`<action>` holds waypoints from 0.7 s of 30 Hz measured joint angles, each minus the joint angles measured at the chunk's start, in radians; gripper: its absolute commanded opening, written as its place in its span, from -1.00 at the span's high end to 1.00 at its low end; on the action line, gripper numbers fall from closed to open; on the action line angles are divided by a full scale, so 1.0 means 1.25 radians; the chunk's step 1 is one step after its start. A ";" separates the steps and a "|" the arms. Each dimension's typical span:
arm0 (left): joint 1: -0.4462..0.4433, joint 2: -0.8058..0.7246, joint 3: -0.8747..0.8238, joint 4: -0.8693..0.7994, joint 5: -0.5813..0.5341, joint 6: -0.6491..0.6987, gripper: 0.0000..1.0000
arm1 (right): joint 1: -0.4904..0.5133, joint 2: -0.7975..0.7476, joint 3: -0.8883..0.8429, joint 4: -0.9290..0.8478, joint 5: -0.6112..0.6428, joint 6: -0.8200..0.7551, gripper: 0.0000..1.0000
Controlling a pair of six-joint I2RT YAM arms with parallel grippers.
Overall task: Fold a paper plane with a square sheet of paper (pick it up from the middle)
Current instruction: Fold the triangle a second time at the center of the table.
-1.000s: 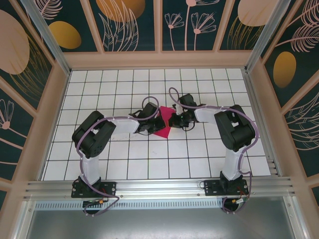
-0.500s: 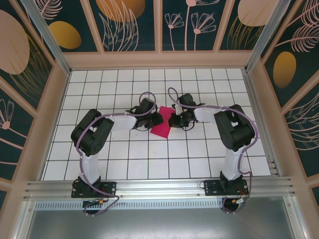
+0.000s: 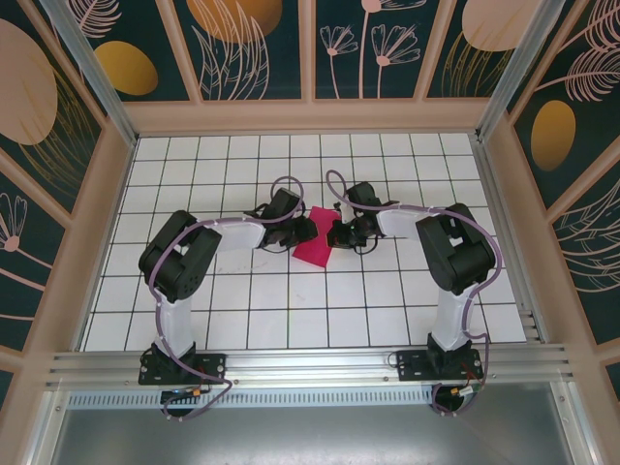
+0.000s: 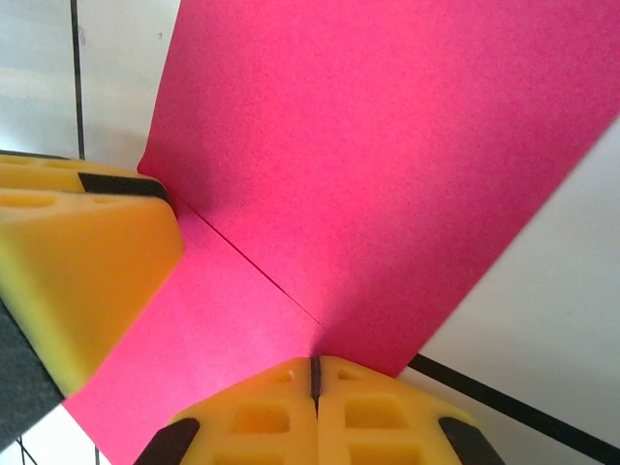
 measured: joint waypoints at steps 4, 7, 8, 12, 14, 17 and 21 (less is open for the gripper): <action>0.014 0.000 0.025 -0.039 -0.037 0.026 0.31 | 0.000 0.000 0.000 0.000 0.000 0.000 0.89; 0.032 -0.001 0.034 -0.049 -0.051 0.041 0.32 | 0.000 0.000 0.000 0.000 0.000 0.000 0.89; 0.038 -0.002 0.034 -0.049 -0.050 0.044 0.34 | 0.000 0.000 0.000 0.000 0.000 0.000 0.89; 0.039 -0.021 0.024 -0.036 -0.023 0.050 0.49 | 0.000 0.000 0.000 0.000 0.000 0.000 0.89; 0.033 -0.033 0.016 -0.023 -0.007 0.051 0.58 | 0.000 0.000 0.000 0.000 0.000 0.000 0.89; 0.021 -0.039 0.005 0.004 0.023 0.050 0.74 | 0.000 0.000 0.002 -0.001 0.000 0.000 0.89; 0.003 -0.034 -0.001 0.022 0.051 0.045 0.85 | 0.000 0.002 0.005 -0.005 0.000 0.000 0.89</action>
